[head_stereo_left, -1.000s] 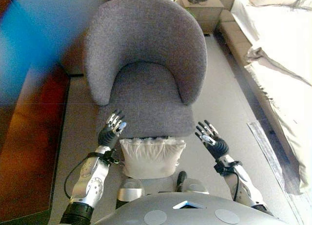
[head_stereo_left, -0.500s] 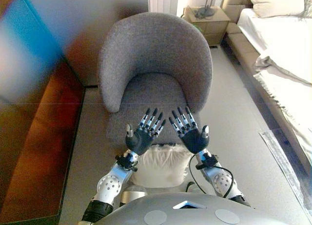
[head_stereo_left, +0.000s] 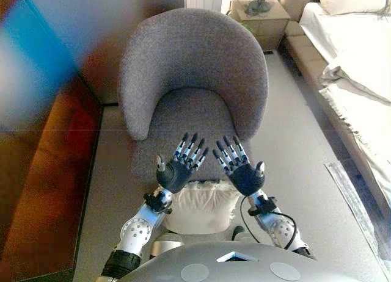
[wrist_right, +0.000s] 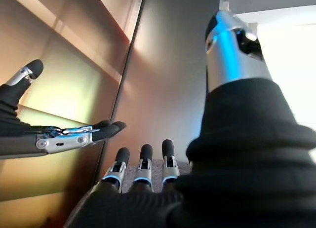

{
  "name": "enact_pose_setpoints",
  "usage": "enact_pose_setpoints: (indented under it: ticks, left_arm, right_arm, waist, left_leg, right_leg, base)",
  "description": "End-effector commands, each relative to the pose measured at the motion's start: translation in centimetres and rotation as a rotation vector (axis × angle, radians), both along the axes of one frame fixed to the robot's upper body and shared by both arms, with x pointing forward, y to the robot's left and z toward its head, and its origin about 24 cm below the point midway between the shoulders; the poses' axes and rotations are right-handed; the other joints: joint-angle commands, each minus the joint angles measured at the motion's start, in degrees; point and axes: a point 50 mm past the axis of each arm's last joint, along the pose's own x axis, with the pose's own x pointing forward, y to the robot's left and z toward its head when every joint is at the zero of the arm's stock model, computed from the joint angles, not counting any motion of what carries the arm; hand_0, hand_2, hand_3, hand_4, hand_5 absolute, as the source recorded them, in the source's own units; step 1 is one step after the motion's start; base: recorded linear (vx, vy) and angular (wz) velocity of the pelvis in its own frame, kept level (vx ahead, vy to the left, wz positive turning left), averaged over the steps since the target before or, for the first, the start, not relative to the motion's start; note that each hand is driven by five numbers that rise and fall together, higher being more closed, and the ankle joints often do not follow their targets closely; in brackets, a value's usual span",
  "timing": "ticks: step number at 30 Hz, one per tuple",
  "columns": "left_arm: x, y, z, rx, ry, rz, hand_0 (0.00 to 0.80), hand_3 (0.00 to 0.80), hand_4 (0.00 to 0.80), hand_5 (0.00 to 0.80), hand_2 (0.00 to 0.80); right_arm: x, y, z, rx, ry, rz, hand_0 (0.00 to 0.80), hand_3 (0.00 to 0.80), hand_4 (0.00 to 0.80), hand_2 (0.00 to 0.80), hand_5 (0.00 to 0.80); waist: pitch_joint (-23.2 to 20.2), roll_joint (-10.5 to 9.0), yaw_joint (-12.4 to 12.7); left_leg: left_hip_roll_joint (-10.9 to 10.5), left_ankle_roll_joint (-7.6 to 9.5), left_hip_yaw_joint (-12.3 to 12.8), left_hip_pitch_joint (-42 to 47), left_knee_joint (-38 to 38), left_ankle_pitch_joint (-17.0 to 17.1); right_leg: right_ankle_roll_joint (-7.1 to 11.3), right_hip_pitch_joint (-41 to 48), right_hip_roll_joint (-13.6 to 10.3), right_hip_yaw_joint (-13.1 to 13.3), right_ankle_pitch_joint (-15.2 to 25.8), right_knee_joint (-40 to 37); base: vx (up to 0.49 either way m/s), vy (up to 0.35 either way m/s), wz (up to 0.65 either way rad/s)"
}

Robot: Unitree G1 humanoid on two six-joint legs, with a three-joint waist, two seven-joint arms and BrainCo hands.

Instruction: Pick up the cushion and take it to the sofa

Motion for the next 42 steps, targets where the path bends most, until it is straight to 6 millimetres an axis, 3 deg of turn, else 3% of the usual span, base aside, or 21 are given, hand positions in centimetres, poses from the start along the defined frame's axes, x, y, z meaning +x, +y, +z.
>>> enact_pose_setpoints:
  ticks: [1, 3, 4, 5, 8, 11, 17, 22, 27, 30, 31, 38, 42]
  left_arm:
    - [1.2, 0.5, 1.5, 0.173, -0.114, 0.024, 0.0, 0.0, 0.0, 0.0, 0.0]
    - [1.5, 2.0, 0.4, 0.486, -0.092, 0.092, 0.0, 0.0, 0.0, 0.0, 0.0]
    - [2.1, 3.9, -0.3, 0.819, -0.095, 0.189, 0.0, 0.0, 0.0, 0.0, 0.0]
    - [2.5, 5.2, -0.4, 1.002, -0.089, 0.255, 0.0, 0.0, 0.0, 0.0, 0.0]
    - [2.6, 8.6, -0.5, 1.237, -0.062, 0.365, 0.0, 0.0, 0.0, 0.0, 0.0]
    - [2.0, 10.3, -1.7, 1.382, 0.003, 0.426, 0.0, 0.0, 0.0, 0.0, 0.0]
    - [2.6, 11.7, -1.9, 1.492, 0.069, 0.578, 0.0, 0.0, 0.0, 0.0, 0.0]
    - [5.4, 11.5, -0.1, 1.457, 0.05, 0.769, 0.0, 0.0, 0.0, 0.0, 0.0]
    - [7.1, 10.0, -0.2, 1.416, 0.038, 0.73, 0.0, 0.0, 0.0, 0.0, 0.0]
    - [7.5, 9.5, -0.3, 1.419, 0.009, 0.687, 0.0, 0.0, 0.0, 0.0, 0.0]
    - [7.9, 9.2, -0.2, 1.426, -0.028, 0.658, 0.0, 0.0, 0.0, 0.0, 0.0]
    - [10.8, 8.5, 2.3, 1.343, -0.097, 0.724, 0.0, 0.0, 0.0, 0.0, 0.0]
    - [12.8, 7.5, 4.2, 1.241, -0.148, 0.733, 0.0, 0.0, 0.0, 0.0, 0.0]
  right_arm:
    - [1.0, -0.1, 1.6, -0.104, -0.115, -0.002, 0.0, 0.0, 0.0, 0.0, 0.0]
    - [1.2, -0.8, 0.7, -0.331, -0.088, -0.016, 0.0, 0.0, 0.0, 0.0, 0.0]
    - [1.6, -2.2, -0.3, -0.642, -0.05, -0.048, 0.0, 0.0, 0.0, 0.0, 0.0]
    - [1.8, -3.3, -0.7, -0.827, -0.028, -0.063, 0.0, 0.0, 0.0, 0.0, 0.0]
    - [1.3, -6.4, -1.4, -1.015, 0.049, -0.138, 0.0, 0.0, 0.0, 0.0, 0.0]
    - [1.1, -8.3, -2.3, -1.136, 0.142, -0.25, 0.0, 0.0, 0.0, 0.0, 0.0]
    - [2.4, -7.9, -2.2, -1.165, 0.142, -0.311, 0.0, 0.0, 0.0, 0.0, 0.0]
    - [6.2, -7.6, -0.1, -1.257, 0.037, -0.405, 0.0, 0.0, 0.0, 0.0, 0.0]
    - [9.5, -8.1, 2.3, -1.29, -0.023, -0.478, 0.0, 0.0, 0.0, 0.0, 0.0]
    - [10.9, -8.8, 3.6, -1.311, -0.04, -0.519, 0.0, 0.0, 0.0, 0.0, 0.0]
    - [11.8, -9.3, 4.6, -1.332, -0.052, -0.539, 0.0, 0.0, 0.0, 0.0, 0.0]
    - [15.6, -10.3, 8.4, -1.42, -0.13, -0.564, 0.0, 0.0, 0.0, 0.0, 0.0]
    - [17.5, -11.0, 10.9, -1.431, -0.156, -0.602, 0.0, 0.0, 0.0, 0.0, 0.0]
  waist:
    - [0.8, 0.15, -0.6]
    - [1.1, 0.22, -0.6]
    - [1.9, 0.36, -0.7]
    - [2.4, 0.43, -0.8]
    - [2.8, 0.13, -1.0]
    - [3.8, -0.33, -0.9]
    - [8.2, -0.7, -0.1]
    - [15.3, -0.24, 0.7]
    - [21.8, 0.83, 1.2]
    - [23.6, 1.33, 1.2]
    - [24.6, 2.01, 1.3]
    - [25.8, 4.28, 0.2]
    - [25.8, 5.52, -0.1]
  left_leg:
    - [0.7, 1.23, 4.3, -1.3, 0.9, -1.3]
    - [0.9, 0.96, 4.4, -1.4, 1.0, -1.3]
    - [0.7, 0.88, 4.3, -1.3, 1.1, -1.1]
    - [0.6, 0.97, 4.0, -1.4, 1.1, -1.0]
    - [0.6, 1.15, 3.9, -2.6, 2.1, -1.0]
    - [0.8, 1.28, 4.4, -3.5, 3.9, -1.5]
    - [1.5, 1.4, 4.3, -9.7, 13.4, -3.5]
    - [2.0, 1.36, 2.2, -19.5, 21.2, -4.7]
    - [1.8, 1.35, -0.1, -32.0, 30.1, -5.5]
    - [1.1, 1.96, -0.5, -36.8, 33.5, -6.4]
    - [1.1, 2.02, -0.6, -39.7, 37.1, -9.0]
    - [1.3, 4.27, -0.2, -55.1, 51.8, -14.9]
    - [1.4, 4.98, -0.4, -62.8, 58.4, -16.7]
  right_leg:
    - [1.43, -0.9, -0.2, -0.5, -2.3, 2.2]
    - [1.45, -1.0, -0.2, -0.5, -2.3, 2.3]
    - [1.52, -0.8, 0.0, -0.3, -2.3, 2.3]
    - [1.51, -0.9, -0.1, -0.2, -2.2, 2.2]
    - [1.34, -1.6, -0.2, 0.1, -2.3, 2.2]
    - [1.58, -2.1, -1.0, 0.2, -2.3, 3.2]
    - [1.95, -7.1, -3.7, 0.4, -2.9, 9.7]
    - [1.97, -15.1, -6.3, 0.6, -3.7, 16.4]
    - [1.39, -27.0, -8.0, 2.4, -4.9, 25.3]
    - [1.09, -32.8, -8.7, 3.8, -5.7, 30.0]
    - [1.11, -36.3, -8.9, 4.9, -7.8, 34.6]
    - [-0.82, -53.2, -9.4, 9.6, -11.9, 50.9]
    - [-1.38, -61.5, -8.9, 11.6, -14.2, 58.1]
  base:
    - [0.0, 0.0, 0.0]
    - [0.003, 0.005, -0.04]
    - [-0.005, 0.023, -0.05]
    - [-0.006, 0.032, -0.04]
    - [-0.014, 0.023, -0.04]
    - [0.044, -0.013, -0.03]
    - [-0.033, -0.047, -0.11]
    - [-0.239, -0.023, 0.03]
    - [-0.246, -0.002, 0.12]
    - [-0.154, 0.049, 0.14]
    - [-0.088, 0.072, 0.11]
    - [-0.099, 0.1, -0.09]
    - [-0.067, 0.071, -0.08]
